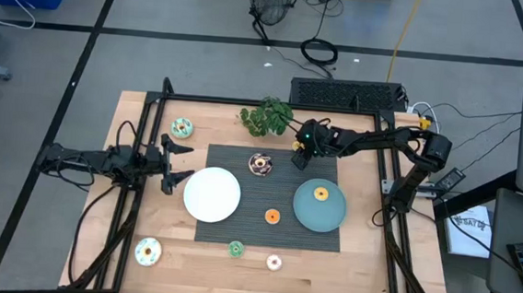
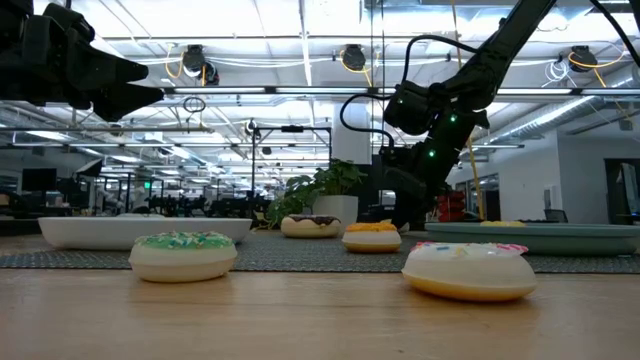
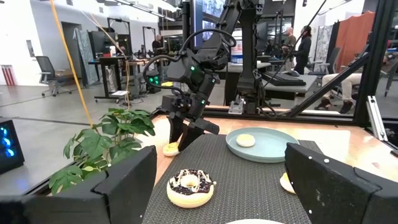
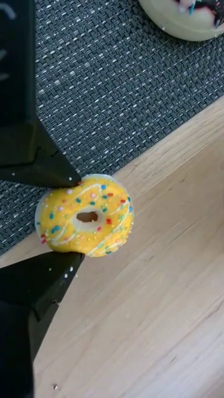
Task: Pick & Place donuts
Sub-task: Put the small yellow doughnut on top of the blue plate
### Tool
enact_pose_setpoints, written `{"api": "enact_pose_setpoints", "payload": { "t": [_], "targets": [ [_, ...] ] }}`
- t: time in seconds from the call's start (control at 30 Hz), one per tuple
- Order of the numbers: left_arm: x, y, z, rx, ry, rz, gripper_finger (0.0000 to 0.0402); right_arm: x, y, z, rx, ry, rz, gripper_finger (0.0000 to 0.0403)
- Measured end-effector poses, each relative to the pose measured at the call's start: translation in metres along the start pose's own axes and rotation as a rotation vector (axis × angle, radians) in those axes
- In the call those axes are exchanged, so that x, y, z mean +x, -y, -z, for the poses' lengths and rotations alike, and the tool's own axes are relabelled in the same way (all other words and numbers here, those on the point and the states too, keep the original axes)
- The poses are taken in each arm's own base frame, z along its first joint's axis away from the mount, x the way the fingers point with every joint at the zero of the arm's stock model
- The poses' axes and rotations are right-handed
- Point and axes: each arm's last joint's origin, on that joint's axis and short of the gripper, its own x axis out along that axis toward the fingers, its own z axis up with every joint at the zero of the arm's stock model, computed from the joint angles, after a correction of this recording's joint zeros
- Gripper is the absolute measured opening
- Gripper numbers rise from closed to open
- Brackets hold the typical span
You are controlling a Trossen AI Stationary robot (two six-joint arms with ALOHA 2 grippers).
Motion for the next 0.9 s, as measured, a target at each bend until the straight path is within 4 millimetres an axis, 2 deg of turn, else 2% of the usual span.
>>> {"api": "enact_pose_setpoints", "payload": {
  "t": [0.37, 0.9],
  "targets": [
    [0.0, 0.0, 0.0, 0.0, 0.0, 0.0, 0.0349, 0.0, -0.0002, 0.0, 0.0, 0.0, -0.003, 0.0155],
    [0.0, 0.0, 0.0, 0.0, 0.0, 0.0, 0.0349, -0.0014, -0.0098, -0.0049, 0.077, 0.016, -0.272, 0.0155]
  ]
}}
